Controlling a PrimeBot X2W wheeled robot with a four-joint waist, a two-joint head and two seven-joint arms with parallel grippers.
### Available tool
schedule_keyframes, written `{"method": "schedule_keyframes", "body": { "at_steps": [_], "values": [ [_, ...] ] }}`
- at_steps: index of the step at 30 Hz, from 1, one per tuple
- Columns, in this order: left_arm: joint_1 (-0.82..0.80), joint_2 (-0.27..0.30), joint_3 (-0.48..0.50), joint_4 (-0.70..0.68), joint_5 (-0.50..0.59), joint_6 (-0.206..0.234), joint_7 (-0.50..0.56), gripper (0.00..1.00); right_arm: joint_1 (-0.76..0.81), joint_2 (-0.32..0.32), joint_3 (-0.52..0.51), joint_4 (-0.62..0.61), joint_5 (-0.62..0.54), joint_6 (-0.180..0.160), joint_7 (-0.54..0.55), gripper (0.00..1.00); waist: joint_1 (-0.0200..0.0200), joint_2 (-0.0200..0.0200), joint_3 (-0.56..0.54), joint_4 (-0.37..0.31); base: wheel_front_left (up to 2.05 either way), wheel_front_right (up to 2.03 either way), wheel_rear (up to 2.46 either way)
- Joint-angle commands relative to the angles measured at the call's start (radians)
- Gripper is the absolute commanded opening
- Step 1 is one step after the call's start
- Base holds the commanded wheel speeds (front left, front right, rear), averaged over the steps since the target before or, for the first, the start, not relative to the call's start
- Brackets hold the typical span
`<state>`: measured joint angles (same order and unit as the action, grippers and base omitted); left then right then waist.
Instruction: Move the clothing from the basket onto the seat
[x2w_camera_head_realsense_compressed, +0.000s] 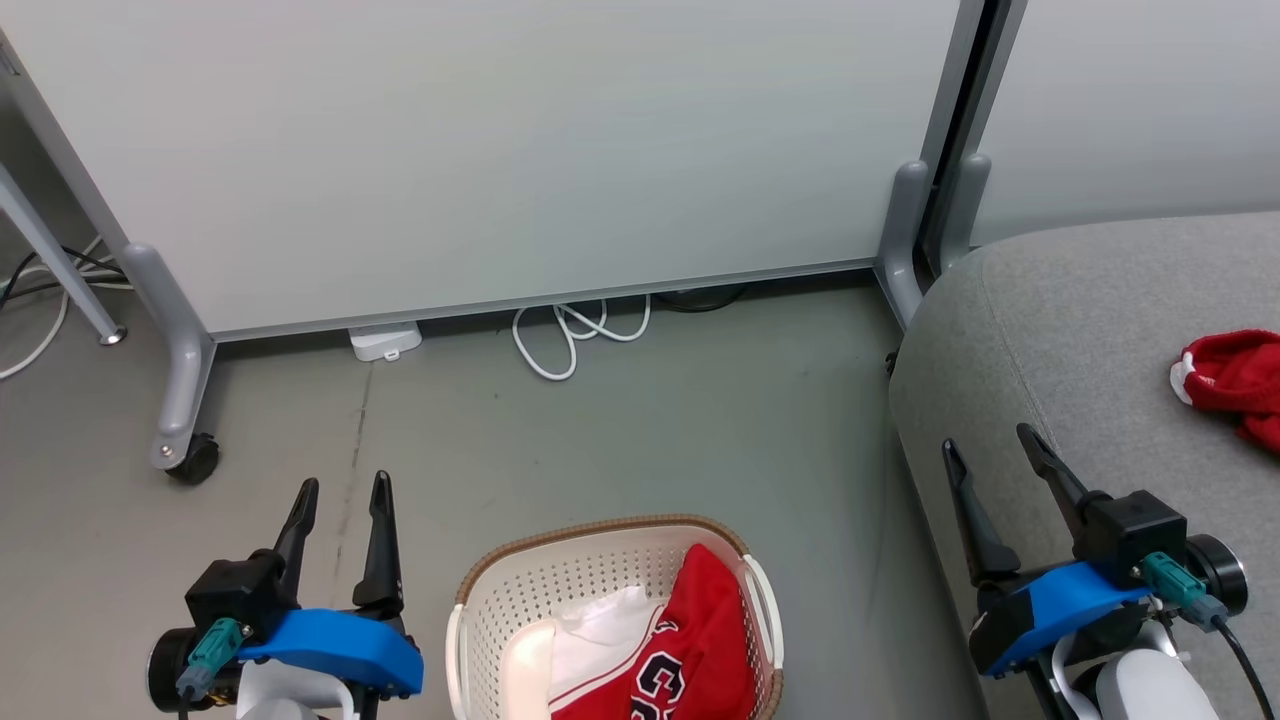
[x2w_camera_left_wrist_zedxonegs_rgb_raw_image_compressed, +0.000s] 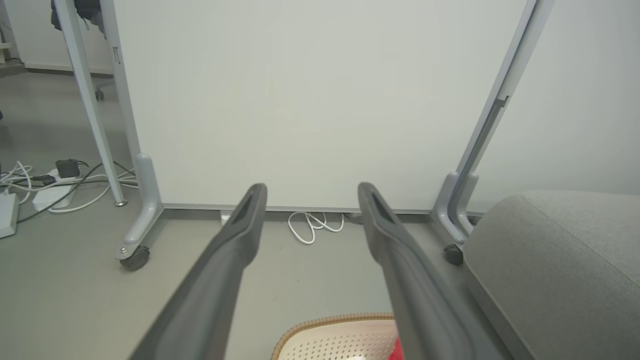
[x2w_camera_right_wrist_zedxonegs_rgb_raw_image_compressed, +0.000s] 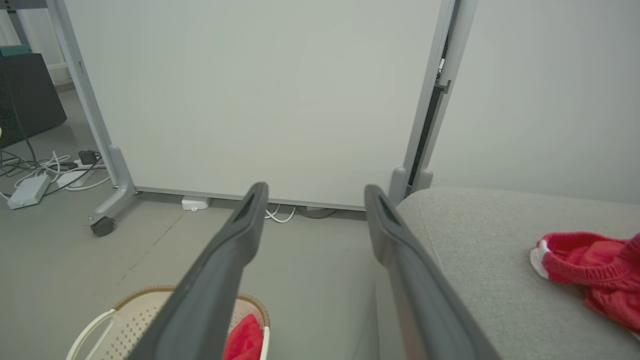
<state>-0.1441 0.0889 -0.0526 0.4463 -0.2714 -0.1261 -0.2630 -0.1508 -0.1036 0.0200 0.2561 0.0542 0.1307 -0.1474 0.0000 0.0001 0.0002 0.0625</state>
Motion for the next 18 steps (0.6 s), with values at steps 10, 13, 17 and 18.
{"method": "schedule_keyframes", "body": {
  "at_steps": [10, 13, 17, 18],
  "values": [
    [-0.021, 0.002, -0.015, 0.004, -0.003, -0.007, -0.003, 1.00, -0.012, -0.001, 0.016, -0.024, 0.010, 0.000, 0.005, 1.00, 0.0000, -0.0001, 0.053, -0.026, 0.00, 0.00, 0.00],
    [-0.036, 0.003, -0.028, 0.019, -0.007, -0.007, -0.003, 1.00, -0.034, -0.002, 0.030, -0.033, 0.012, 0.000, 0.006, 1.00, 0.0000, -0.0001, 0.086, -0.045, 0.00, 0.00, 0.00],
    [-0.059, 0.007, -0.047, 0.043, -0.010, -0.007, -0.002, 1.00, -0.055, -0.003, 0.050, -0.042, 0.012, 0.000, 0.008, 1.00, 0.0000, -0.0001, 0.130, -0.073, 0.00, 0.00, 0.00],
    [-0.070, 0.009, -0.052, 0.052, -0.011, -0.004, -0.003, 1.00, -0.063, -0.003, 0.059, -0.047, 0.013, 0.000, 0.009, 1.00, 0.0000, -0.0001, 0.147, -0.084, 0.00, 0.00, 0.00]
  ]
}}
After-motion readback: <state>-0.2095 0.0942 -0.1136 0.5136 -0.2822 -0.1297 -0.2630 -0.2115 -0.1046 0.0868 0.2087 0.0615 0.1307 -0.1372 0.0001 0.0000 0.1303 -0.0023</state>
